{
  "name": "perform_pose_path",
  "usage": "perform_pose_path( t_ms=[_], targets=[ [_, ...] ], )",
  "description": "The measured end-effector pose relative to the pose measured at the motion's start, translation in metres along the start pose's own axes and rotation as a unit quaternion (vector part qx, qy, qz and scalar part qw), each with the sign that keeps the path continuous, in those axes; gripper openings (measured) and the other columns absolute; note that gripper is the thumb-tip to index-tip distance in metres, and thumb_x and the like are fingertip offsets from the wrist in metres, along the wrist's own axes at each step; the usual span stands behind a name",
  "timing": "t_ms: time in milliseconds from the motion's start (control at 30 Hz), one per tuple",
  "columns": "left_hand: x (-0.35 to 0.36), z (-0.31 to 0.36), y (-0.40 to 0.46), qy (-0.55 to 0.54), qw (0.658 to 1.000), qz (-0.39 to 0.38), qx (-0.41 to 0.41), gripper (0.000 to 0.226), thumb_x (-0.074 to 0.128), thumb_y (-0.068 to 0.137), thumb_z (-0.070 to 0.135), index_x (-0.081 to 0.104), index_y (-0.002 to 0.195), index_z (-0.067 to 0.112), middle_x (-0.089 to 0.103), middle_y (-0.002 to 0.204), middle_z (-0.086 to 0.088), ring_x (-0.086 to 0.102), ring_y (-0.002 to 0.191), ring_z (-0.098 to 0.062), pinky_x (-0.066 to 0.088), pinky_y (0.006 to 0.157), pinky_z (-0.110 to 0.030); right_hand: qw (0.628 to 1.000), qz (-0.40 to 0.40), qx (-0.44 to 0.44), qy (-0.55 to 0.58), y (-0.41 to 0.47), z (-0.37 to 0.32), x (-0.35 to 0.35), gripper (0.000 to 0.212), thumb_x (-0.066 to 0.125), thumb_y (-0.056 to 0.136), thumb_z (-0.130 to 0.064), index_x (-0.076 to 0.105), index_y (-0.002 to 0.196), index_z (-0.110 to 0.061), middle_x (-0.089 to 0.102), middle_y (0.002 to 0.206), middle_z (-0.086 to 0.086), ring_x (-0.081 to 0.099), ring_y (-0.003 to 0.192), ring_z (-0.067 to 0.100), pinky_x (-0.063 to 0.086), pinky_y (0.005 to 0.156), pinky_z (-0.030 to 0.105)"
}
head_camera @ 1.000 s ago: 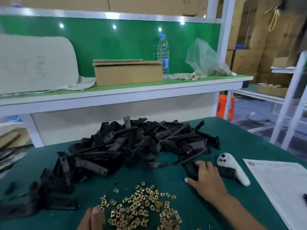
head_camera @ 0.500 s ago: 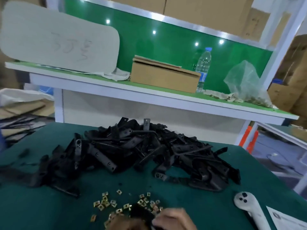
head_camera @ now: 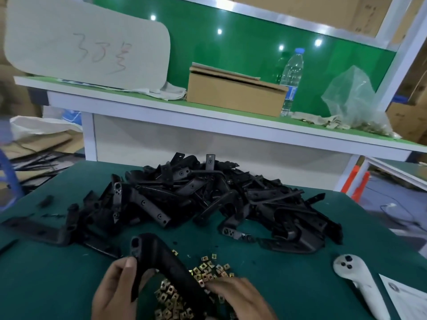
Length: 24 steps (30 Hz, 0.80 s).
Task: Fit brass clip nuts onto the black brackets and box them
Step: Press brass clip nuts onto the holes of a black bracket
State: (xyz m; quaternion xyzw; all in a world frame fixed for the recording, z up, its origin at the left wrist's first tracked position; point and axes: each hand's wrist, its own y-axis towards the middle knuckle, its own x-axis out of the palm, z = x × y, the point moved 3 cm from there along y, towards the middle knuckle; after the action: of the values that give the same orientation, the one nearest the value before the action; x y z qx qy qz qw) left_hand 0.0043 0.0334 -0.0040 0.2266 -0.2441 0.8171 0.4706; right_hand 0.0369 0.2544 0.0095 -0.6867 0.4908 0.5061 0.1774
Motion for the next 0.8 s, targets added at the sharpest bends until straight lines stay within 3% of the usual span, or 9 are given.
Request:
perform_pose_path(
  t_ms=[67,100,200,300,367,467,567,700,800],
  targets=[
    [-0.006,0.003,0.008,0.000,0.999,0.018,-0.030,0.027,0.056,0.101,0.018,0.060,0.079,0.002,0.068,0.070,-0.009,0.068,0.065,-0.023,0.062,0.054,-0.030,0.988,0.050,-0.005,-0.147,0.000,0.015,-0.006,0.048,0.021,0.090,-0.085,0.042,0.132,-0.073,0.038,0.140,-0.043,0.036,0.131,-0.015,0.040,0.108,0.019],
    [-0.007,0.004,0.009,-0.001,0.999,0.015,-0.040,0.026,0.059,0.099,0.021,0.065,0.079,0.005,0.071,0.066,-0.005,0.069,0.058,-0.023,0.061,0.048,-0.031,0.984,0.035,0.019,-0.172,0.003,0.017,-0.005,0.051,0.020,0.091,-0.084,0.047,0.132,-0.069,0.042,0.141,-0.039,0.039,0.129,-0.013,0.044,0.106,0.023],
    [-0.003,0.006,0.003,0.044,0.997,-0.038,-0.047,0.014,0.071,0.080,0.028,0.078,0.087,0.017,0.068,0.064,-0.005,0.063,0.046,-0.019,0.055,0.043,-0.028,0.996,-0.026,0.044,-0.079,0.003,0.024,0.003,0.052,0.036,0.090,-0.078,0.058,0.132,-0.055,0.043,0.135,-0.034,0.037,0.124,-0.006,0.032,0.108,0.021],
    [-0.001,0.003,-0.004,0.100,0.991,-0.085,-0.038,0.031,0.078,0.067,0.018,0.070,0.096,0.010,0.067,0.066,-0.011,0.061,0.048,-0.020,0.055,0.045,-0.033,0.995,-0.044,0.060,-0.062,0.005,0.031,-0.004,0.034,0.058,0.095,-0.056,0.064,0.125,-0.042,0.045,0.120,-0.027,0.041,0.113,0.000,0.032,0.098,0.017],
    [0.003,0.003,-0.011,0.153,0.979,-0.133,-0.002,0.040,0.082,0.057,0.019,0.066,0.092,0.007,0.071,0.069,-0.012,0.066,0.058,-0.020,0.057,0.056,-0.037,0.996,-0.038,0.062,-0.044,0.001,0.025,-0.003,0.025,0.061,0.096,-0.050,0.063,0.118,-0.039,0.043,0.115,-0.027,0.041,0.111,-0.001,0.035,0.095,0.017],
    [0.007,0.006,-0.022,0.241,0.948,-0.202,0.046,0.047,0.085,0.052,0.025,0.066,0.092,0.010,0.076,0.077,-0.008,0.073,0.069,-0.016,0.057,0.060,-0.021,0.996,-0.030,0.068,-0.042,-0.004,0.022,-0.004,0.016,0.061,0.097,-0.047,0.056,0.111,-0.040,0.038,0.111,-0.028,0.040,0.109,-0.004,0.038,0.092,0.019],
    [0.008,0.007,-0.027,0.341,0.905,-0.237,0.097,0.050,0.086,0.054,0.038,0.064,0.094,0.017,0.077,0.083,0.004,0.072,0.078,-0.003,0.051,0.066,-0.009,0.996,-0.017,0.073,-0.057,-0.009,0.022,-0.006,0.029,0.060,0.095,-0.050,0.052,0.121,-0.038,0.034,0.120,-0.026,0.037,0.117,-0.004,0.040,0.098,0.021],
    [0.006,0.006,-0.030,0.386,0.879,-0.245,0.134,0.046,0.087,0.060,0.048,0.063,0.093,0.027,0.076,0.083,0.012,0.071,0.083,0.002,0.053,0.074,-0.013,0.993,-0.063,0.073,-0.069,-0.009,0.022,-0.005,0.065,0.042,0.093,-0.061,0.035,0.154,-0.038,0.031,0.152,-0.024,0.026,0.139,0.001,0.024,0.108,0.025],
    [0.003,0.008,-0.030,0.401,0.863,-0.253,0.173,0.041,0.090,0.070,0.042,0.061,0.096,0.028,0.076,0.084,0.017,0.070,0.092,0.004,0.050,0.085,-0.013,0.991,-0.081,0.063,-0.082,-0.007,0.021,-0.003,0.060,0.046,0.092,-0.055,0.047,0.148,-0.033,0.047,0.143,-0.016,0.036,0.129,0.009,0.023,0.099,0.028]
  ],
)
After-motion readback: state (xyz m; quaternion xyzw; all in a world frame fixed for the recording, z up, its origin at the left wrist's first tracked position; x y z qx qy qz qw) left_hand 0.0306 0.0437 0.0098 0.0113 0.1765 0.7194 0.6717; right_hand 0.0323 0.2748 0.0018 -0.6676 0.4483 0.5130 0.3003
